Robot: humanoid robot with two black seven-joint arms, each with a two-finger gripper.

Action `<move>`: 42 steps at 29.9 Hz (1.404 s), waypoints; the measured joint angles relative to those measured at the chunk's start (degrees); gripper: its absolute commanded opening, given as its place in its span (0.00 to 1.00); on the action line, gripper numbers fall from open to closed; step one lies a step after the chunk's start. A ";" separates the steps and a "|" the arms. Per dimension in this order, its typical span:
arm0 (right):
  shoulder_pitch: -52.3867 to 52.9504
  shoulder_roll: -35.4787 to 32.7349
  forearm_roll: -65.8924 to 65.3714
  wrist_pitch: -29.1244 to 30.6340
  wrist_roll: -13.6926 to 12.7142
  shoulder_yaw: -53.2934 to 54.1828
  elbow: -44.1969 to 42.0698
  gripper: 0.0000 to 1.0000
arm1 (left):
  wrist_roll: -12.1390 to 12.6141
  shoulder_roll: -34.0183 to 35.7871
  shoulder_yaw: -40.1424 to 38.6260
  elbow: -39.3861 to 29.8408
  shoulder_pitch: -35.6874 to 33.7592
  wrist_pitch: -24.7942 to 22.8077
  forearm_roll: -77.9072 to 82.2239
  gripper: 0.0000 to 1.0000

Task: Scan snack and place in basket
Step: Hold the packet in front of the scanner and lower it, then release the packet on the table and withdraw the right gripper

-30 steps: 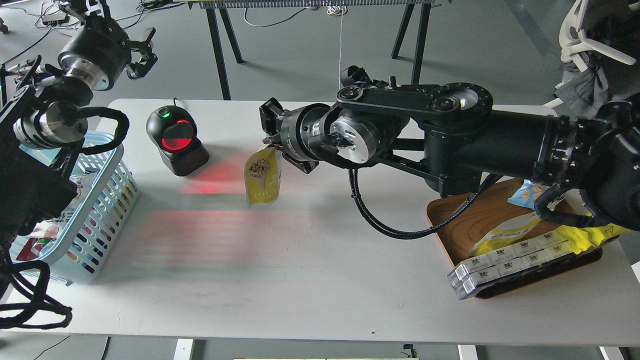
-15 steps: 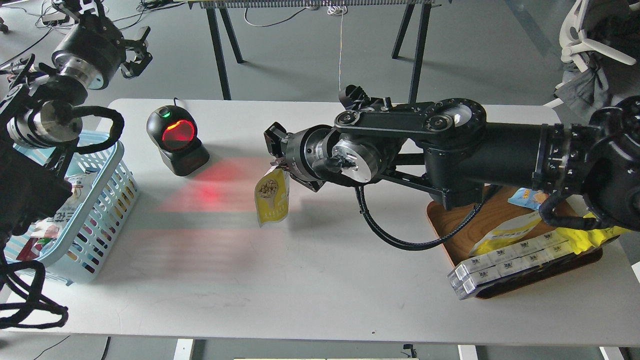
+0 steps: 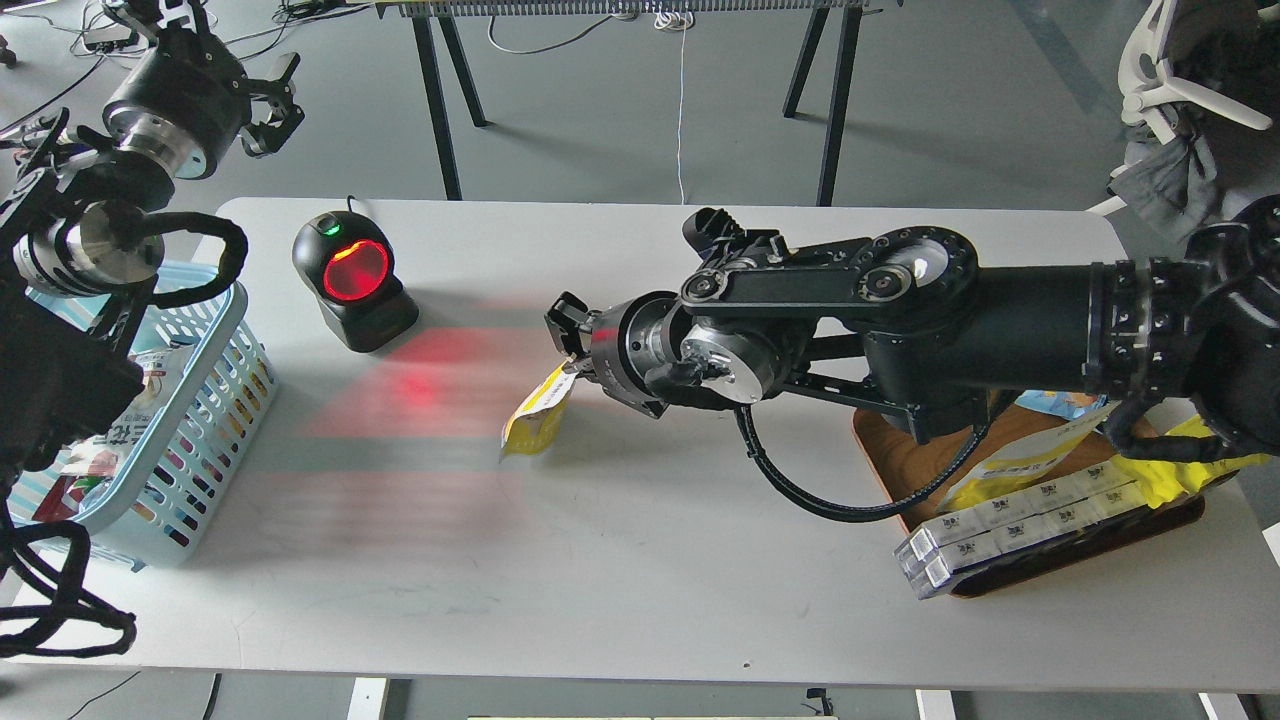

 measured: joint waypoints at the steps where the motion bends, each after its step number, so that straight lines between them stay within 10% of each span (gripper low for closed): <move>1: 0.03 -0.08 0.00 0.01 0.00 -0.05 0.01 0.12 | 0.00 0.00 0.00 0.00 0.00 0.00 0.00 1.00; 34: 2.57 -0.81 -0.86 0.21 0.00 0.87 -0.89 0.19 | 0.00 -0.18 0.00 -0.18 0.00 0.18 -0.06 1.00; 39: 2.55 -0.66 -1.28 0.14 0.00 1.03 -1.35 0.42 | 0.00 -0.18 0.00 -0.18 0.00 0.18 -0.06 1.00; 42: 2.50 -0.60 -1.31 0.11 0.00 1.57 -2.07 0.73 | 0.00 -0.18 0.00 -0.18 0.00 0.18 -0.06 1.00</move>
